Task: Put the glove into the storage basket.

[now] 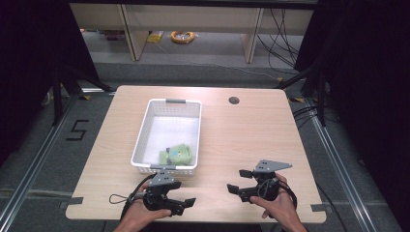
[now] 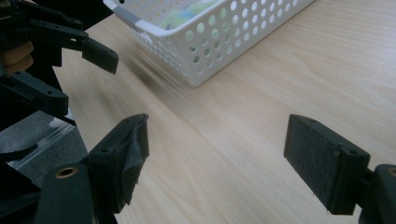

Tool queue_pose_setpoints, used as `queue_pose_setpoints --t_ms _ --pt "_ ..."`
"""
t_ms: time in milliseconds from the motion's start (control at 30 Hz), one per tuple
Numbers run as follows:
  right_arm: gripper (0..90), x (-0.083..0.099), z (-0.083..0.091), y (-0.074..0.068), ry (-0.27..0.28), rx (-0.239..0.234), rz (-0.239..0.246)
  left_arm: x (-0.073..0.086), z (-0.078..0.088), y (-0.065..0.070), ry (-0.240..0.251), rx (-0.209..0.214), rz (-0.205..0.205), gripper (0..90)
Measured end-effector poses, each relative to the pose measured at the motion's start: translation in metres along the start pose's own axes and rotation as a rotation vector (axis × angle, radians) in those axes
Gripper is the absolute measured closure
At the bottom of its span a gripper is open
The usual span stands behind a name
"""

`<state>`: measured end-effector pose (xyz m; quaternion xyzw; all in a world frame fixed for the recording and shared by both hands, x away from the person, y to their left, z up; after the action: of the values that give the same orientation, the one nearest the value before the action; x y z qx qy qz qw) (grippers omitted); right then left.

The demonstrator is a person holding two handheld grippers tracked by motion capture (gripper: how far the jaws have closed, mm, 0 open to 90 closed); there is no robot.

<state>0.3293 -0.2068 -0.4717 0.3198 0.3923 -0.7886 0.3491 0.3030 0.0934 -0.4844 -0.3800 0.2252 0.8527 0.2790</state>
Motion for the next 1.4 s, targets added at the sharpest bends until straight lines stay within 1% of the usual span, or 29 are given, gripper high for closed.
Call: queue_pose_setpoints --t_ms 33,100,133,167,200,267,300,333,400,433,533,567,633,667,700,733,767,800,833,867,900,967,1000,1133,1200,1267,1300,1367,1400 --pt "22.5 0.002 -0.001 -0.001 0.006 -0.014 -0.009 0.003 0.0 0.001 -0.001 -0.003 -0.002 19.8" --pt "21.7 0.006 0.0 -0.001 0.0 0.003 0.002 0.005 0.0 0.001 -0.002 -0.007 -0.001 19.8" --pt "21.0 0.009 -0.001 -0.003 0.001 -0.014 -0.03 0.005 0.0 0.001 -0.002 -0.007 -0.001 19.8" --pt "20.3 0.01 0.0 -0.001 -0.006 -0.005 0.011 0.008 -0.001 0.002 0.003 -0.006 -0.005 19.8" --pt "20.1 0.012 -0.001 -0.003 0.002 -0.014 -0.012 0.009 -0.001 0.003 0.004 -0.008 -0.006 19.7" --pt "19.6 0.016 0.0 -0.002 -0.008 0.006 0.007 0.012 -0.002 0.003 0.002 -0.011 -0.007 19.7" --pt "19.0 0.018 -0.002 -0.004 -0.002 -0.009 -0.009 0.014 -0.002 0.004 -0.005 -0.014 -0.01 19.6" --pt "18.2 0.02 -0.001 -0.002 -0.015 -0.012 0.018 0.014 -0.002 0.004 -0.005 -0.014 -0.01 19.7" --pt "17.4 0.023 -0.002 -0.005 -0.006 -0.01 0.001 0.019 -0.003 0.006 -0.008 -0.013 -0.014 19.6" --pt "17.3 0.025 -0.002 -0.004 -0.019 -0.004 0.024 0.02 -0.004 0.005 -0.013 -0.015 -0.031 19.6" --pt "17.4 0.028 -0.001 -0.008 -0.03 0.001 0.001 0.023 -0.004 0.006 -0.017 -0.008 -0.053 19.6" --pt "17.4 0.032 -0.002 -0.009 -0.031 -0.003 0.012 0.026 -0.005 0.007 -0.035 -0.031 -0.065 19.6" --pt "17.3 0.035 -0.001 -0.009 -0.035 -0.003 0.034 0.029 -0.005 0.009 -0.039 -0.012 -0.057 19.6" --pt "17.4 0.037 -0.002 -0.011 -0.028 -0.009 0.022 0.031 -0.006 0.009 -0.03 -0.026 -0.042 19.6" --pt "17.4 0.038 -0.001 -0.01 -0.035 -0.005 0.038 0.032 -0.006 0.009 -0.037 -0.026 -0.051 19.7" --pt "17.4 0.041 0.0 -0.014 -0.037 0.007 0.007 0.033 -0.007 0.011 -0.029 -0.016 -0.048 19.7" --pt "17.4 0.042 -0.001 -0.014 -0.035 -0.008 0.027 0.034 -0.007 0.012 -0.041 -0.012 -0.031 19.7" --pt "17.3 0.044 0.001 -0.016 -0.047 0.005 0.014 0.034 -0.005 0.011 -0.054 -0.003 -0.039 19.7" --pt "17.4 0.045 -0.001 -0.014 -0.041 -0.008 0.039 0.035 -0.006 0.011 -0.028 -0.018 -0.045 19.6" --pt "17.3 0.047 0.001 -0.017 -0.054 0.001 0.024 0.035 -0.005 0.012 -0.02 -0.015 -0.038 19.7" --pt "17.3 0.048 0.0 -0.015 -0.047 0.001 0.059 0.035 -0.004 0.011 -0.02 -0.013 -0.033 19.6" --pt "17.3 0.05 0.0 -0.015 -0.052 0.019 0.073 0.036 -0.004 0.009 -0.028 -0.032 -0.054 19.6" --pt "17.3 0.051 0.001 -0.015 -0.063 0.02 0.064 0.036 -0.004 0.01 -0.023 -0.018 -0.035 19.6" --pt "17.3 0.052 0.0 -0.016 -0.064 0.0 0.066 0.037 -0.007 0.009 -0.022 -0.027 -0.043 19.5" --pt "17.2 0.052 0.0 -0.015 -0.066 0.014 0.076 0.038 -0.007 0.01 -0.032 -0.022 -0.015 19.6" --pt "17.2 0.052 0.0 -0.015 -0.066 0.016 0.077 0.038 -0.006 0.009 -0.047 -0.013 -0.021 19.5" --pt "17.2 0.052 0.0 -0.015 -0.067 0.031 0.082 0.038 -0.006 0.009 -0.039 -0.016 -0.03 19.4" --pt "17.2 0.053 -0.001 -0.015 -0.073 0.019 0.076 0.038 -0.007 0.01 -0.035 -0.021 -0.021 18.9" --pt "17.2 0.053 -0.001 -0.015 -0.076 0.022 0.086 0.038 -0.007 0.009 -0.03 -0.019 -0.034 18.7"
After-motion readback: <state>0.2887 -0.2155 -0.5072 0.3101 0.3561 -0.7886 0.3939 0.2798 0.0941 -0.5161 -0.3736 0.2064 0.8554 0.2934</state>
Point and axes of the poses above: each handheld gripper's, and its own axes: z roughly backward along the jaws, x roughly out of its underside, y roughly to its right, the point moved 2 cm from there along -z, roughly forward along the jaws, and after that the axes turned 12 degrees about -x, right-handed, at the moved point
